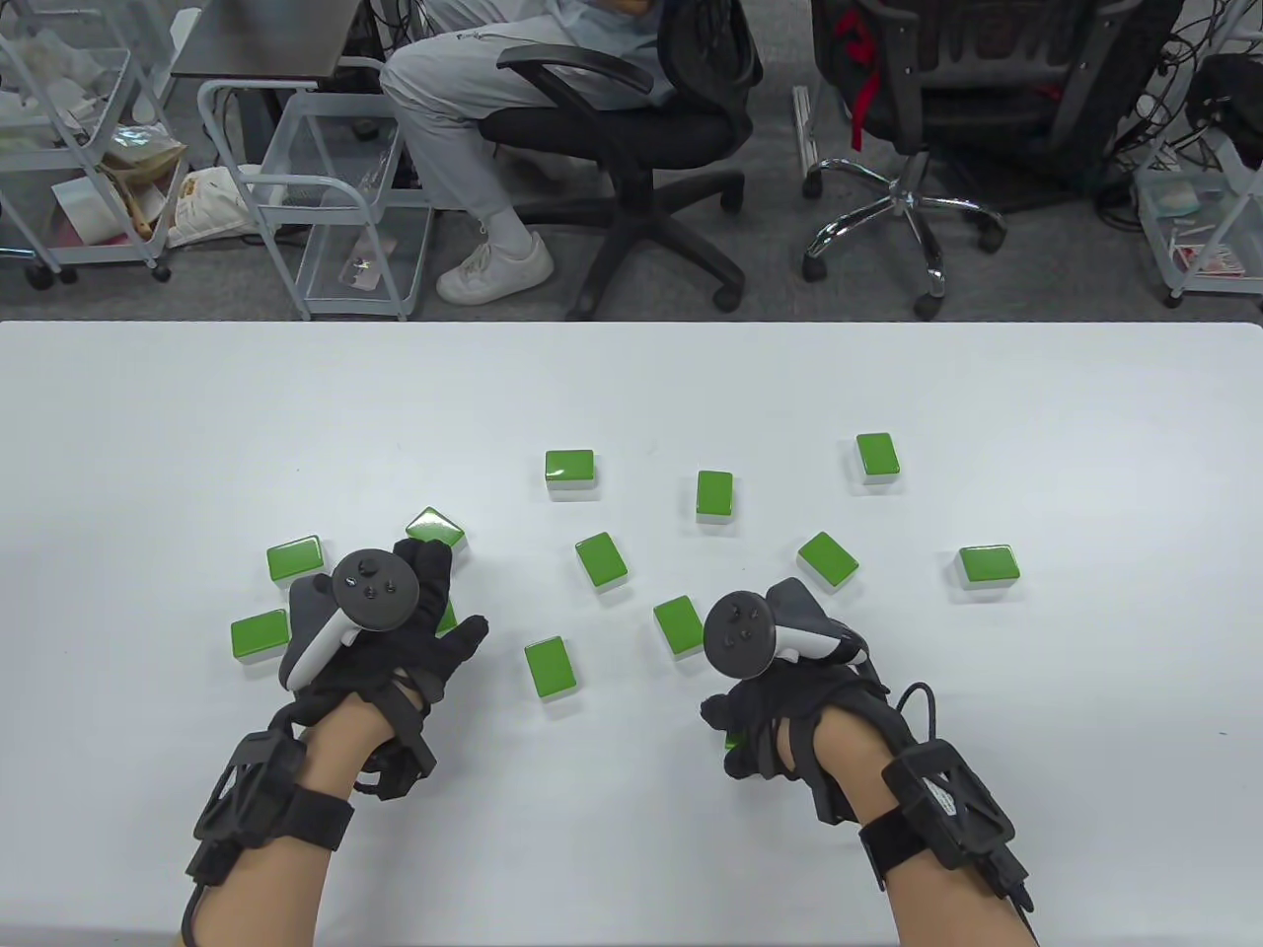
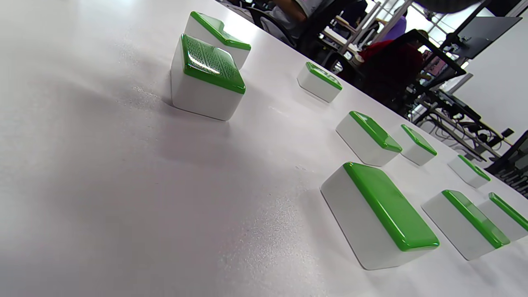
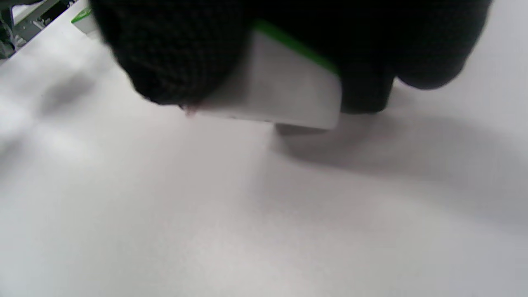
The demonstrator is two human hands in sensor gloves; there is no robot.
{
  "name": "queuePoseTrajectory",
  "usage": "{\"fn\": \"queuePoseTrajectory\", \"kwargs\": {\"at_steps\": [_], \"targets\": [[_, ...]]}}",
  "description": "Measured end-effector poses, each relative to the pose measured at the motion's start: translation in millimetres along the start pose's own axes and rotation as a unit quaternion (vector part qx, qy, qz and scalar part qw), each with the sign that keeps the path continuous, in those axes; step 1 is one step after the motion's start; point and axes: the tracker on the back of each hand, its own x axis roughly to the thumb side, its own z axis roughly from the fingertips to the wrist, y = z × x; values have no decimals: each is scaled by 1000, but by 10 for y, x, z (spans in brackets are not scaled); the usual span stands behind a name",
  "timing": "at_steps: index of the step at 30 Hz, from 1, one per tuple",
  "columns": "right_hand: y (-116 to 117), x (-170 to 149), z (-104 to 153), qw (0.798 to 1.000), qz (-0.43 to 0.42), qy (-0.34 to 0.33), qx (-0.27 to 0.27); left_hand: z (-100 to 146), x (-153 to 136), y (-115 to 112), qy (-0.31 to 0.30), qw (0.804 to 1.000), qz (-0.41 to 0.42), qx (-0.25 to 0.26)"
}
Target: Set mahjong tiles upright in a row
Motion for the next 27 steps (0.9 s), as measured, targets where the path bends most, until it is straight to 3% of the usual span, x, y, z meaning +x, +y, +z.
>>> {"fn": "queuePoseTrajectory", "kwargs": {"at_steps": [6,20,24,27], "targets": [[-40,-269,-14,996,-87,-13,-24,-1,4,-5,0,1000,-4,-2],[-188,-433,83,991,-99,-14,-92,5,-2,-3,3,1000,-5,-2],[-539,-637,470,969,-142,-11,-203,18,-3,25,2,1000,-2,4],[-777,-943,804,930,-172,65,-319,19,-7,28,5,1000,-2,5]]}}
